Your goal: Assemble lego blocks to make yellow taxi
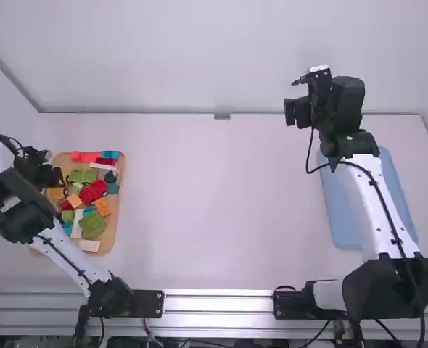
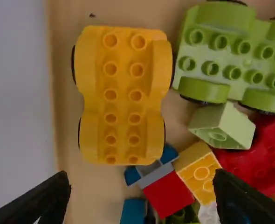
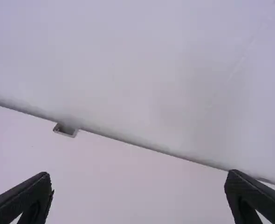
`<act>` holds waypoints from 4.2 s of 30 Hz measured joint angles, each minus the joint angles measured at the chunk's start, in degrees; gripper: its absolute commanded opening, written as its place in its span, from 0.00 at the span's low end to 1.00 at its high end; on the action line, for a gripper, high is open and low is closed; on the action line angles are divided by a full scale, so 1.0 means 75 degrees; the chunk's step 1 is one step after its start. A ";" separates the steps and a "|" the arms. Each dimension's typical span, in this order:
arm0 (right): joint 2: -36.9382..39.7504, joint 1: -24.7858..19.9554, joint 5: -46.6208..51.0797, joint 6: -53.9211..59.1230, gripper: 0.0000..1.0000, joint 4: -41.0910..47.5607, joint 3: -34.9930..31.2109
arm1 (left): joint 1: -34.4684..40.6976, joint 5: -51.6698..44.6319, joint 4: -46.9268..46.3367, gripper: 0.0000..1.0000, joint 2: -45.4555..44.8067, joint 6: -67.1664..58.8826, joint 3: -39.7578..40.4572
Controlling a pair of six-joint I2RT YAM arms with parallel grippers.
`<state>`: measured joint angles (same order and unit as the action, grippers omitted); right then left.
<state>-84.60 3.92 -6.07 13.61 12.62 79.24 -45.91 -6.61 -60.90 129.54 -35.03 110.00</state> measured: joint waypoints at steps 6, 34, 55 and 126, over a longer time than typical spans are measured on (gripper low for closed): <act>0.0000 0.0000 -0.0003 -0.0003 0.98 -0.0003 -0.0003 | 0.0058 0.0189 0.0388 0.82 0.0201 0.0085 -0.0111; 0.0000 0.0000 0.0003 -0.0015 0.99 -0.0204 -0.0003 | 0.0111 0.0437 0.0994 0.44 0.0003 0.0618 -0.1102; 0.0000 0.0000 0.0003 -0.0015 0.99 0.0128 -0.0003 | 0.6808 0.0417 0.0391 0.42 -0.2241 -0.1836 -0.1676; 0.0000 0.0006 0.0003 -0.0006 0.98 0.0370 -0.0003 | 0.3870 0.1909 0.1428 0.99 -0.3418 0.5590 -0.3042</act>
<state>-84.60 3.97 -6.04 13.56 15.40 79.22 -16.88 7.70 -50.19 103.90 6.90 87.18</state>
